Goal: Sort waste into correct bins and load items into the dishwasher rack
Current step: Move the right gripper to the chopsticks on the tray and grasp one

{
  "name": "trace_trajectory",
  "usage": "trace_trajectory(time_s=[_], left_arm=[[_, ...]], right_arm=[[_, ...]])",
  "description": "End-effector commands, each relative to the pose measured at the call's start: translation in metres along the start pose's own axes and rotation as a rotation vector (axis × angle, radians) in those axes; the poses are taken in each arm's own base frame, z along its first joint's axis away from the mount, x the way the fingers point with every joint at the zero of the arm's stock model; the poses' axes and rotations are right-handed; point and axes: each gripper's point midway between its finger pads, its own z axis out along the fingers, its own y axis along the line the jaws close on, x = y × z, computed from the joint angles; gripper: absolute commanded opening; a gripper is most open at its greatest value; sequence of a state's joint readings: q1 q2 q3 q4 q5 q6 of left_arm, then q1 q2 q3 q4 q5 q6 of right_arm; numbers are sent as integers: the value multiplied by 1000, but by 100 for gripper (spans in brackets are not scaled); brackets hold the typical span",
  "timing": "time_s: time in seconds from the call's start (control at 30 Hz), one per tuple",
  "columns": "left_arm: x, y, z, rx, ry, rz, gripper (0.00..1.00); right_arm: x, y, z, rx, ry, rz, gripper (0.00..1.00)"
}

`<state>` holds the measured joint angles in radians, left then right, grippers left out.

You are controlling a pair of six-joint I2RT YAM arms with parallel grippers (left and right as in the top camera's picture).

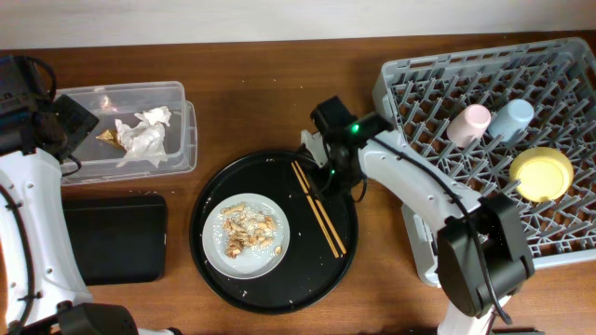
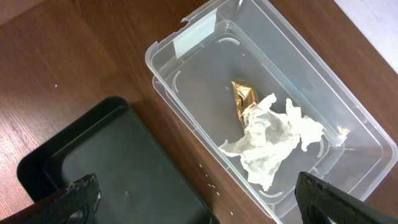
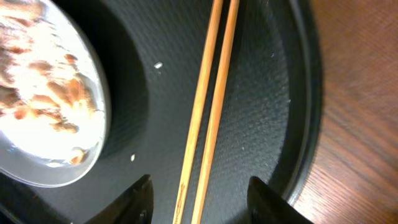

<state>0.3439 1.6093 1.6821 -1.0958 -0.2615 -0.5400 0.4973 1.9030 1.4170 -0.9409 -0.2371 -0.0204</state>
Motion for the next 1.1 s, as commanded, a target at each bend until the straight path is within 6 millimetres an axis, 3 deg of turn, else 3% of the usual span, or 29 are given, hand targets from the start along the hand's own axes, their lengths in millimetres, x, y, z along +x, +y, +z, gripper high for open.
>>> trace_trajectory(time_s=[0.0, 0.23, 0.6, 0.93, 1.07], left_arm=[[-6, 2, -6, 2, -24, -16, 99], [-6, 2, -6, 2, -24, -16, 99], [-6, 2, -6, 2, -24, -16, 99], [-6, 2, -6, 3, -24, -16, 99], [-6, 2, -6, 2, -24, -16, 99]], right_arm=[[13, -5, 19, 7, 28, 33, 45], [24, -10, 43, 9, 27, 54, 44], [31, -22, 57, 95, 49, 98, 31], [38, -11, 76, 158, 89, 61, 31], [41, -7, 75, 142, 100, 108, 24]])
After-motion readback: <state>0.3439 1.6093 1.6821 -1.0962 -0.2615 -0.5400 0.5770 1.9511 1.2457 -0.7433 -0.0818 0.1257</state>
